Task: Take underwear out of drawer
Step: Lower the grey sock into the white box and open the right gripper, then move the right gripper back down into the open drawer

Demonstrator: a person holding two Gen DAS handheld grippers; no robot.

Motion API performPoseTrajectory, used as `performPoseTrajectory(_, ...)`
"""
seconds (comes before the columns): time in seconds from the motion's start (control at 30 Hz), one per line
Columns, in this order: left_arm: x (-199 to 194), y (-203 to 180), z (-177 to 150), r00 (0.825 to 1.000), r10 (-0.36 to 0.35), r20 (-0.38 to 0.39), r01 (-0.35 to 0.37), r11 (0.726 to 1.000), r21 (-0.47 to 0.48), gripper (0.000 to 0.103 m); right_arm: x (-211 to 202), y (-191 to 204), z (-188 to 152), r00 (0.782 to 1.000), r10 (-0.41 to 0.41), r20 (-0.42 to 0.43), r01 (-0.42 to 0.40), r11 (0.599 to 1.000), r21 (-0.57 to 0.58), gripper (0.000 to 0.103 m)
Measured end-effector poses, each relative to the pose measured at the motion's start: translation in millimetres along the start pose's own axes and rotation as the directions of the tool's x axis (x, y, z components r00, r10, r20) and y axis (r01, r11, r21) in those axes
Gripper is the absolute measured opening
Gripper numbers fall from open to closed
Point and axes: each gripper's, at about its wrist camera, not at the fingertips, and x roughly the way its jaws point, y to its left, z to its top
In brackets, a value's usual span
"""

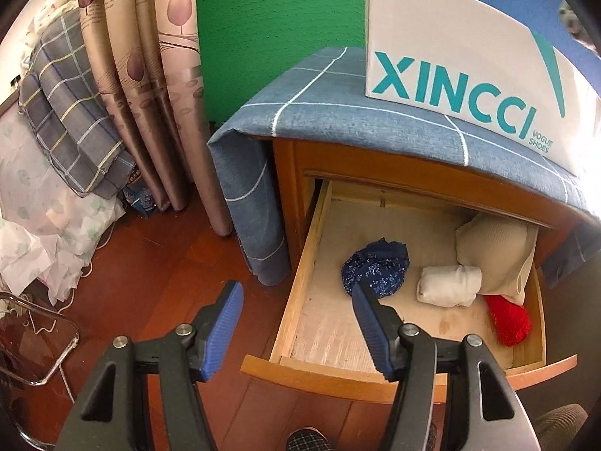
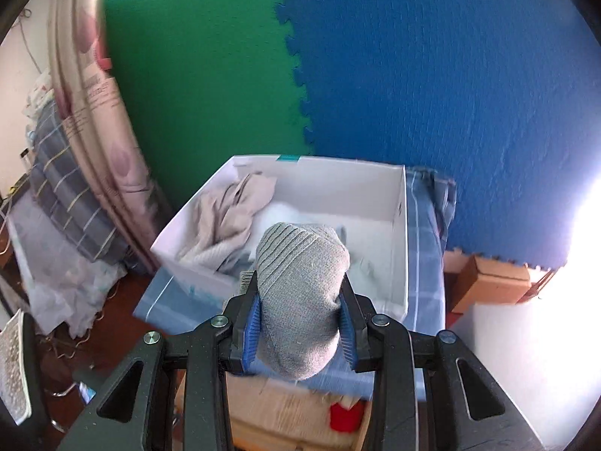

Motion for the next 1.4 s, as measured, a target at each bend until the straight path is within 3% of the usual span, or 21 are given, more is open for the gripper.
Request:
performPoseTrajectory(0.13,3,1,0,1.000,-0.007,-0.010,0.007,1.000,-0.003,0.062,33,-7,20,0.997,-0.075,-0.033,0.075,0.997,-0.004,0.033)
performPoseTrajectory(0.37,9,4,0,0.999,-0.030,-0.031,0.029,0.999,-0.027,0.062,86,-29,20,0.977,-0.165,-0.137,0.168,0.986,0.013,0.034)
performPoseTrajectory(0.57,13,3,0,0.998,-0.048,-0.043,0.046,0.998,-0.029,0.062,106,-38,11,0.969,-0.156,-0.191,0.163,0.986,0.024,0.040)
performPoseTrajectory(0.63,13,3,0,0.998,-0.053,-0.044,0.052,0.998,-0.032,0.062,107,-37,8,0.969,-0.162,-0.186,0.168,0.986,0.016,0.041)
performPoseTrajectory(0.77,15,6,-1,0.997,-0.062,-0.050,0.060,0.997,-0.045,0.062,101,-35,8,0.970,-0.184,-0.160,0.187,0.982,0.006,0.056)
performPoseTrajectory(0.9,17,7,-1,0.996,-0.067,-0.059,0.063,0.996,-0.057,0.062,88,-32,11,0.974,-0.192,-0.123,0.192,0.981,-0.014,0.060)
performPoseTrajectory(1.13,17,9,-1,0.996,-0.066,-0.068,0.062,0.996,-0.066,0.062,35,-21,-3,0.994,-0.091,-0.052,0.088,0.994,-0.064,0.060)
performPoseTrajectory(1.27,18,10,-1,0.995,-0.072,-0.071,0.066,0.995,-0.075,0.062,15,-6,-34,0.993,-0.006,-0.115,-0.013,0.986,-0.165,0.060)
performPoseTrajectory(1.4,18,12,-1,0.995,-0.077,-0.070,0.071,0.994,-0.087,0.062,13,7,-81,0.976,0.033,-0.213,-0.083,0.970,-0.229,0.059)
